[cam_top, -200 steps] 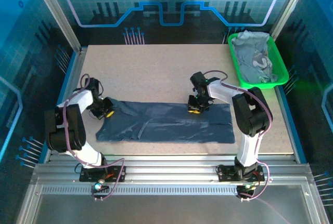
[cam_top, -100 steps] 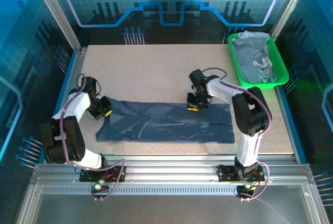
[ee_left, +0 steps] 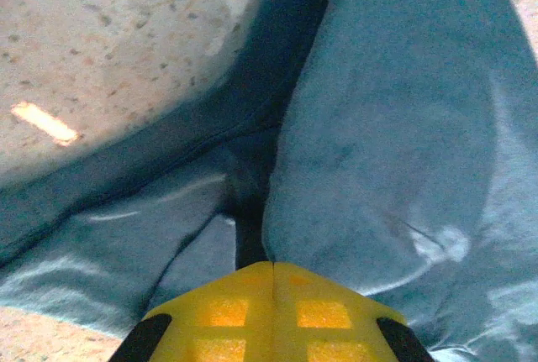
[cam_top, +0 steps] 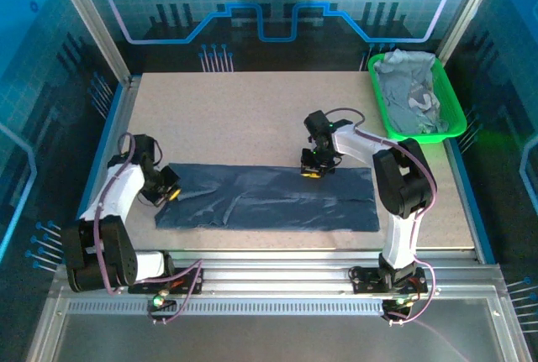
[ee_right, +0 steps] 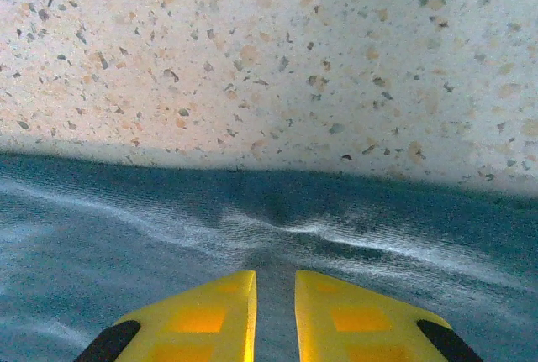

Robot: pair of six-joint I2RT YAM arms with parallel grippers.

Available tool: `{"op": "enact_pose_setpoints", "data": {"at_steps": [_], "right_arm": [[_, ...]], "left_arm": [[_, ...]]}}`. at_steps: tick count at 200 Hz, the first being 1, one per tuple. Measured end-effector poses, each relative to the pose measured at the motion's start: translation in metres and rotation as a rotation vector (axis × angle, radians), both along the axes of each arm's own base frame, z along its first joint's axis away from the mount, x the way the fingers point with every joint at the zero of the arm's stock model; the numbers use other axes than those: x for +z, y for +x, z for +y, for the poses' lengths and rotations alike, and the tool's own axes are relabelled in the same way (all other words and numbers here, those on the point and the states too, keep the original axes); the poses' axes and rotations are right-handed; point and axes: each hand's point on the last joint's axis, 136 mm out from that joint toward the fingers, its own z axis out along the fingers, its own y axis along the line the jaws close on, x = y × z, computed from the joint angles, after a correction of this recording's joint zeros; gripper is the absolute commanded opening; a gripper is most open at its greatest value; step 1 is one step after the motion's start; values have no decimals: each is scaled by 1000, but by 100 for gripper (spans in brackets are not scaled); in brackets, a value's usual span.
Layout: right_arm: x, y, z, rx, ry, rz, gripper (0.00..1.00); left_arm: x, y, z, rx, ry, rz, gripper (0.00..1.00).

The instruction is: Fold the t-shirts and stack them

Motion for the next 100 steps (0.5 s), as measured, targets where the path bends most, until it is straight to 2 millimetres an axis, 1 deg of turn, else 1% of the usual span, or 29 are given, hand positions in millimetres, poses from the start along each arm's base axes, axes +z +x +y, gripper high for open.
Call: {"op": "enact_pose_setpoints", "data": {"at_steps": [26, 53, 74, 100], "right_arm": [[-1, -1, 0, 7, -3, 4, 21], [-1, -2, -1, 11, -6, 9, 21], [1, 0, 0, 14, -4, 4, 21], [1, 0, 0, 14, -4, 2, 21]], "left_arm": [[-1, -5, 1, 19, 15, 26, 0], [0, -5, 3, 44, 21, 30, 0], [8, 3, 6, 63, 27, 17, 0], [20, 19, 10, 75, 34, 0, 0]]}}
